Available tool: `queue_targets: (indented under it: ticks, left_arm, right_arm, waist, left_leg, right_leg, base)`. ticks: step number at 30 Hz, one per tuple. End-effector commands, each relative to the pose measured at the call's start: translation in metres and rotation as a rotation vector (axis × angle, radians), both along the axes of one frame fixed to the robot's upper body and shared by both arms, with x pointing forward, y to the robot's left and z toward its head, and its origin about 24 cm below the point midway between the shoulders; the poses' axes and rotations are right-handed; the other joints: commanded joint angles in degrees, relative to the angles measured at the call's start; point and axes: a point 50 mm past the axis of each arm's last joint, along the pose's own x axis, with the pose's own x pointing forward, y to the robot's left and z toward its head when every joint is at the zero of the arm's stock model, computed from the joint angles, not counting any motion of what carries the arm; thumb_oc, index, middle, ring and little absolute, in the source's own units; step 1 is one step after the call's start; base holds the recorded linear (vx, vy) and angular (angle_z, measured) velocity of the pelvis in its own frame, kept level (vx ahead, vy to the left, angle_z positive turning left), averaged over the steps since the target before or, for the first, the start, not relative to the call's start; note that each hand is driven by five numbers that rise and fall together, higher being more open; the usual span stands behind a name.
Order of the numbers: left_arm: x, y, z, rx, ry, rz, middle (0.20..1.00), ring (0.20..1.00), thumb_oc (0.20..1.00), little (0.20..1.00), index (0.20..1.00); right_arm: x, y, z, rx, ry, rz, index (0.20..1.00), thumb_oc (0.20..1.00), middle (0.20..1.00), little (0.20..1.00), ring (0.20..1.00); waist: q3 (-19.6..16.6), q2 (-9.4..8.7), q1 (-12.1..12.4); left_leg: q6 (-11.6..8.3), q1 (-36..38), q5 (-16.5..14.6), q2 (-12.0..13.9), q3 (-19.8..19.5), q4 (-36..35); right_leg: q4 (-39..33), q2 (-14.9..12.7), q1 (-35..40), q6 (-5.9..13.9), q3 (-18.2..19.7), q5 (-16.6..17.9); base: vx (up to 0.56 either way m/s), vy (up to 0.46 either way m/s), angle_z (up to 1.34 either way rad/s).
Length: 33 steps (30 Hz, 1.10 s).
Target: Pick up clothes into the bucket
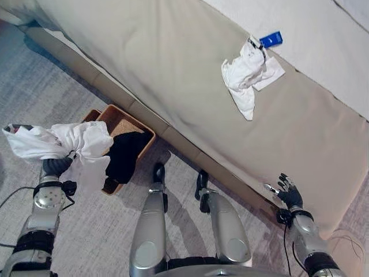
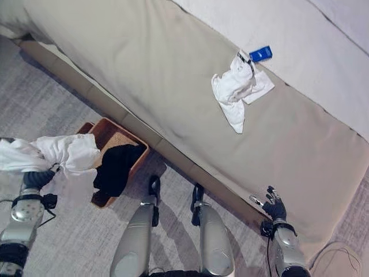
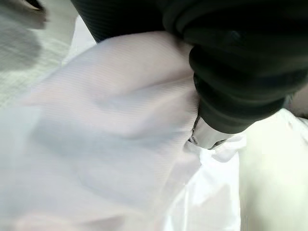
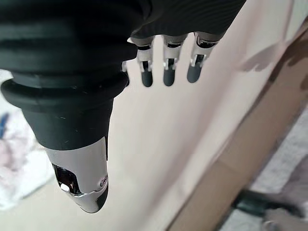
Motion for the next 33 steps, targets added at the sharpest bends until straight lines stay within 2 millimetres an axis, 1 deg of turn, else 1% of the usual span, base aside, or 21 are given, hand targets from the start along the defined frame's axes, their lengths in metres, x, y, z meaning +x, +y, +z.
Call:
queue_targets:
  ticks: [1, 2, 4, 5, 6, 7, 8, 9, 13, 16, 17, 22, 23, 25, 26, 28, 29, 30, 31, 32, 33]
  left_arm:
    - [0.006, 0.016, 0.036, 0.111, -0.101, 0.054, 0.200, 0.200, 0.200, 0.200, 0.200]
    - [0.014, 0.012, 0.043, 0.125, -0.118, 0.044, 0.200, 0.200, 0.200, 0.200, 0.200]
    - [0.019, 0.009, 0.046, 0.135, -0.124, 0.036, 0.200, 0.200, 0.200, 0.200, 0.200]
    - [0.024, 0.009, 0.050, 0.144, -0.130, 0.042, 0.285, 0.285, 0.285, 0.285, 0.285]
    - [0.024, 0.009, 0.050, 0.144, -0.131, 0.042, 0.592, 0.592, 0.592, 0.592, 0.592]
    - [0.026, 0.008, 0.052, 0.139, -0.139, 0.044, 0.592, 0.592, 0.592, 0.592, 0.592]
    - [0.026, 0.008, 0.052, 0.137, -0.137, 0.046, 1.000, 1.000, 1.000, 1.000, 1.000]
    - [0.026, 0.009, 0.050, 0.130, -0.127, 0.054, 1.000, 1.000, 1.000, 1.000, 1.000]
    - [0.027, 0.011, 0.041, 0.119, -0.077, 0.079, 1.000, 1.000, 1.000, 1.000, 1.000]
    - [0.026, 0.012, 0.028, 0.111, -0.017, 0.115, 1.000, 1.000, 1.000, 1.000, 1.000]
    - [0.024, 0.016, 0.017, 0.074, 0.030, 0.159, 1.000, 1.000, 1.000, 1.000, 1.000]
    - [0.022, 0.017, 0.005, -0.032, 0.051, 0.202, 1.000, 1.000, 1.000, 1.000, 1.000]
    - [0.020, 0.012, -0.004, -0.137, 0.019, 0.222, 1.000, 1.000, 1.000, 1.000, 1.000]
    - [0.015, 0.012, -0.011, -0.196, -0.002, 0.250, 1.000, 1.000, 1.000, 1.000, 1.000]
    - [0.015, 0.012, -0.011, -0.196, -0.001, 0.250, 1.000, 1.000, 1.000, 1.000, 1.000]
    - [0.008, 0.007, -0.023, -0.239, -0.018, 0.270, 1.000, 1.000, 1.000, 1.000, 1.000]
    - [0.009, 0.003, -0.023, -0.249, -0.038, 0.266, 1.000, 1.000, 1.000, 1.000, 1.000]
    - [0.007, 0.003, -0.026, -0.249, -0.028, 0.269, 1.000, 1.000, 1.000, 1.000, 1.000]
    - [0.006, -0.017, -0.037, -0.299, -0.062, 0.237, 1.000, 1.000, 1.000, 1.000, 1.000]
    - [0.005, -0.023, -0.042, -0.304, -0.054, 0.220, 1.000, 1.000, 1.000, 1.000, 1.000]
    - [0.004, -0.032, -0.049, -0.315, -0.044, 0.190, 1.000, 1.000, 1.000, 1.000, 1.000]
  right_arm:
    - [0.006, -0.003, 0.017, -0.045, -0.097, 0.014, 1.000, 1.000, 1.000, 1.000, 1.000]
    - [0.009, 0.000, 0.019, -0.042, -0.109, 0.017, 1.000, 1.000, 1.000, 1.000, 1.000]
    - [0.011, 0.001, 0.021, -0.040, -0.123, 0.016, 1.000, 1.000, 1.000, 1.000, 1.000]
    - [0.015, 0.003, 0.024, -0.036, -0.139, 0.018, 1.000, 1.000, 1.000, 1.000, 1.000]
    - [0.015, 0.003, 0.024, -0.036, -0.140, 0.018, 1.000, 1.000, 1.000, 1.000, 1.000]
    - [0.017, 0.005, 0.026, -0.036, -0.151, 0.025, 1.000, 1.000, 1.000, 1.000, 1.000]
    - [0.018, 0.006, 0.027, -0.034, -0.154, 0.025, 1.000, 1.000, 1.000, 1.000, 1.000]
    - [0.018, 0.007, 0.027, -0.037, -0.154, 0.031, 1.000, 1.000, 1.000, 1.000, 1.000]
    - [0.024, 0.013, 0.029, -0.028, -0.166, 0.050, 1.000, 1.000, 1.000, 1.000, 1.000]
    - [0.028, 0.019, 0.033, -0.023, -0.181, 0.070, 1.000, 1.000, 1.000, 1.000, 1.000]
    - [0.032, 0.022, 0.035, -0.017, -0.188, 0.073, 1.000, 1.000, 1.000, 1.000, 1.000]
    - [0.035, 0.025, 0.039, -0.009, -0.208, 0.077, 1.000, 1.000, 1.000, 1.000, 1.000]
    - [0.038, 0.026, 0.049, -0.003, -0.258, 0.076, 1.000, 1.000, 1.000, 1.000, 1.000]
    - [0.042, 0.029, 0.059, 0.007, -0.308, 0.073, 1.000, 1.000, 1.000, 1.000, 1.000]
    - [0.042, 0.029, 0.059, 0.007, -0.308, 0.073, 1.000, 1.000, 1.000, 1.000, 1.000]
    - [0.049, 0.032, 0.095, -0.012, -0.488, 0.072, 1.000, 1.000, 1.000, 1.000, 1.000]
    - [0.052, 0.032, 0.114, -0.045, -0.566, 0.074, 1.000, 1.000, 1.000, 1.000, 1.000]
    - [0.051, 0.032, 0.111, -0.047, -0.556, 0.076, 1.000, 1.000, 1.000, 1.000, 1.000]
    - [0.054, 0.034, 0.144, -0.120, -0.700, 0.081, 1.000, 1.000, 1.000, 1.000, 1.000]
    - [0.055, 0.034, 0.150, -0.154, -0.721, 0.083, 1.000, 1.000, 1.000, 1.000, 1.000]
    - [0.055, 0.033, 0.161, -0.206, -0.757, 0.084, 1.000, 1.000, 1.000, 1.000, 1.000]
  waist:
    - [-0.9, -2.09, -1.5]
    - [-0.9, -2.47, -2.1]
    - [-0.9, -2.79, -2.4]
    - [-0.9, -3.44, -3.1]
    - [-0.9, -3.43, -3.1]
    - [-0.9, -3.74, -3.5]
    - [-0.9, -4.18, -3.6]
    - [-0.9, -4.33, -3.7]
    - [-0.9, -4.92, -4.2]
    - [-0.9, -5.28, -4.6]
    - [-0.9, -5.48, -4.9]
    - [-0.9, -5.58, -5.3]
    - [-0.9, -5.26, -5.2]
    - [-0.9, -4.99, -5.3]
    - [-0.9, -4.99, -5.3]
    - [-0.9, -4.20, -5.0]
    - [-0.9, -3.95, -5.1]
    - [-0.9, -3.71, -5.0]
    - [-0.9, -2.54, -4.4]
    - [-0.9, -2.06, -4.2]
    - [-0.9, -1.24, -3.7]
  left_leg:
    - [2.75, -2.5, -3.1, -1.6, -1.3, 4.3]
    - [2.54, -5.1, -2.4, -1.7, -1.8, 4.1]
    - [2.46, -6.4, -2.3, -1.7, -2.0, 4.3]
    - [2.41, -8.6, -2.2, -1.7, -2.0, 4.6]
    - [2.41, -8.7, -2.2, -1.7, -2.1, 4.7]
    - [2.40, -9.9, -2.2, -1.7, -2.0, 5.0]
    - [2.42, -11.2, -2.4, -1.6, -2.0, 5.7]
    - [2.21, -10.9, -4.5, -1.2, -2.3, 6.5]
    - [2.43, -13.6, -5.2, -0.8, -2.0, 8.4]
    - [2.58, -14.6, -5.7, -0.7, -1.7, 9.0]
    - [2.60, -14.7, -5.7, -0.6, -1.5, 9.0]
    - [2.59, -14.5, -5.8, -0.6, -1.4, 8.6]
    - [2.62, -14.3, -6.0, -0.7, -1.4, 8.6]
    - [2.62, -13.9, -6.1, -0.7, -1.4, 8.3]
    - [2.62, -13.9, -6.0, -0.8, -1.4, 8.3]
    - [2.64, -13.1, -5.9, -1.1, -1.5, 7.5]
    - [2.87, -14.2, -3.8, -1.6, -1.1, 6.7]
    - [2.68, -12.8, -5.7, -1.4, -1.6, 6.9]
    - [2.95, -13.1, -3.5, -2.0, -1.1, 5.6]
    - [3.03, -12.7, -3.5, -2.2, -1.1, 5.2]
    - [2.88, -10.8, -5.2, -2.2, -1.6, 5.1]
  right_leg:
    - [-4.4, -3.0, -0.9, 3.56, -0.6, 6.0]
    - [-4.7, -3.1, -3.2, 3.55, -1.0, 6.4]
    - [-4.7, -3.1, -4.5, 3.57, -1.1, 6.7]
    - [-4.9, -3.0, -6.6, 3.67, -1.1, 7.2]
    - [-4.9, -3.0, -6.7, 3.67, -1.1, 7.2]
    - [-5.0, -2.9, -8.0, 3.70, -1.0, 7.6]
    - [-5.1, -2.7, -8.9, 3.72, -0.8, 7.9]
    - [-4.9, -2.1, -8.8, 4.24, -0.2, 6.7]
    - [-5.2, -1.4, -11.2, 4.28, 0.6, 7.3]
    - [-5.4, -1.1, -12.2, 4.22, 1.2, 7.5]
    - [-5.8, -0.9, -12.2, 4.24, 1.3, 7.6]
    - [-6.2, -0.8, -12.1, 4.13, 1.4, 7.6]
    - [-6.3, -0.9, -11.9, 4.04, 1.4, 7.4]
    - [-6.3, -0.9, -11.6, 3.96, 1.5, 7.2]
    - [-6.3, -0.9, -11.6, 3.96, 1.5, 7.2]
    - [-6.0, -1.2, -11.1, 3.83, 1.4, 6.5]
    - [-6.3, -1.9, -12.3, 3.41, 0.9, 7.9]
    - [-5.7, -1.5, -11.0, 3.83, 1.2, 6.3]
    - [-5.1, -2.5, -11.9, 3.36, 0.7, 7.1]
    - [-4.6, -2.7, -11.7, 3.38, 0.7, 6.8]
    - [-3.3, -2.7, -10.3, 3.76, 1.0, 4.6]
  base:
    - [-0.05, -0.026, 0.08]
    - [-0.03, -0.017, 0.13]
    - [-0.02, 0.012, 0.13]
    - [-0.01, 0.023, 0.16]
    - [-0.01, 0.027, 0.12]
    - [-0.01, 0.016, 0.06]
    - [0.07, 0.021, 0.00]
    - [0.08, 0.023, -0.03]
    - [0.03, 0.029, -0.17]
    - [0.00, 0.027, -0.09]
    - [0.00, 0.022, -0.07]
    - [0.00, -0.002, -0.05]
    - [0.00, 0.000, 0.00]
    - [0.00, 0.000, 0.00]
    - [0.01, -0.017, -0.04]
    - [-0.02, -0.026, -0.04]
    - [0.00, -0.024, -0.04]
    - [-0.06, -0.008, 0.00]
    - [0.00, 0.000, 0.00]
    - [0.02, -0.016, 0.08]
    - [0.01, 0.000, 0.08]
